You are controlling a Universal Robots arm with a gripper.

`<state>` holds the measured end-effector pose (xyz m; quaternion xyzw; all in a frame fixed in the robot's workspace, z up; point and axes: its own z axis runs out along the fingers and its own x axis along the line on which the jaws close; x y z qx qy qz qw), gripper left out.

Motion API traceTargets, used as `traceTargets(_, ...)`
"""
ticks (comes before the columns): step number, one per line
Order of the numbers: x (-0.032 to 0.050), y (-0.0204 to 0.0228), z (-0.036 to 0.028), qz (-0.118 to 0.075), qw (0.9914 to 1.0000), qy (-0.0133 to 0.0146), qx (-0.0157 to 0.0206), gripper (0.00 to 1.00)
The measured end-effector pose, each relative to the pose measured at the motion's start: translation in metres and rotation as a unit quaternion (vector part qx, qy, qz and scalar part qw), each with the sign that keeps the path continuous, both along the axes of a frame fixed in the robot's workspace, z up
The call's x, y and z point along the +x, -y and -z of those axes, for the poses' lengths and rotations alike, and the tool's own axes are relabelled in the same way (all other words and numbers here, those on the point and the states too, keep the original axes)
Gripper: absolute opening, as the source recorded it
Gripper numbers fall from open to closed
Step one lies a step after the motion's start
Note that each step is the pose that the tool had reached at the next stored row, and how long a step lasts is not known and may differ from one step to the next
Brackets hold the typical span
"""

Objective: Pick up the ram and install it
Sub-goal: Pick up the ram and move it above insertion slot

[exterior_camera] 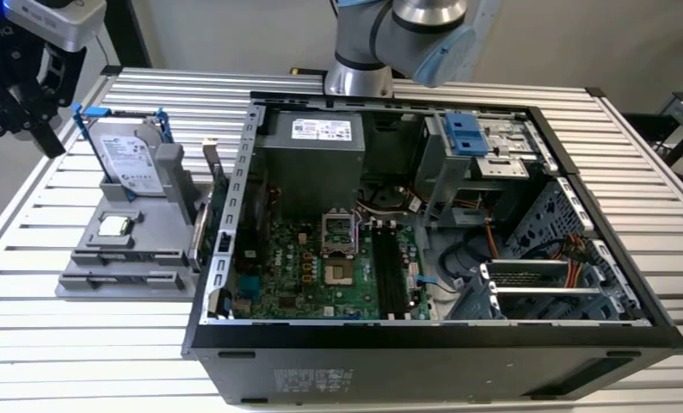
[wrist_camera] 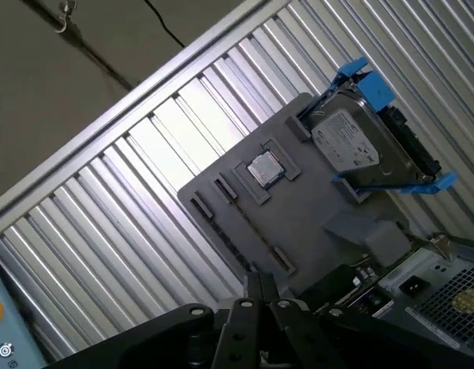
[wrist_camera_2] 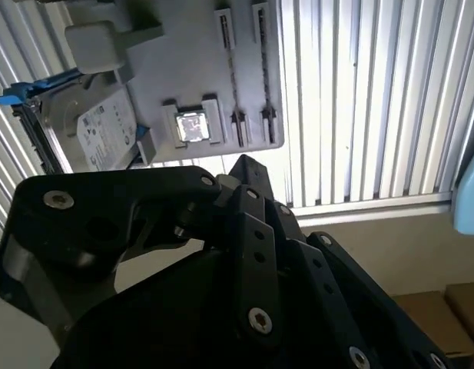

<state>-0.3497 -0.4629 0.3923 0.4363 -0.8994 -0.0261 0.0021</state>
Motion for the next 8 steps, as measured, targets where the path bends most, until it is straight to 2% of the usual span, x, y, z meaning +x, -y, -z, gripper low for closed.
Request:
traceTargets(3,0.0000,0.0000,0.0000,-0.020,0.99979,0.0006,0.0000,0.00)
traceTargets(8,0.0000,0.0000,-0.0001,-0.051,0.99870,0.0051,-0.0001,0.00)
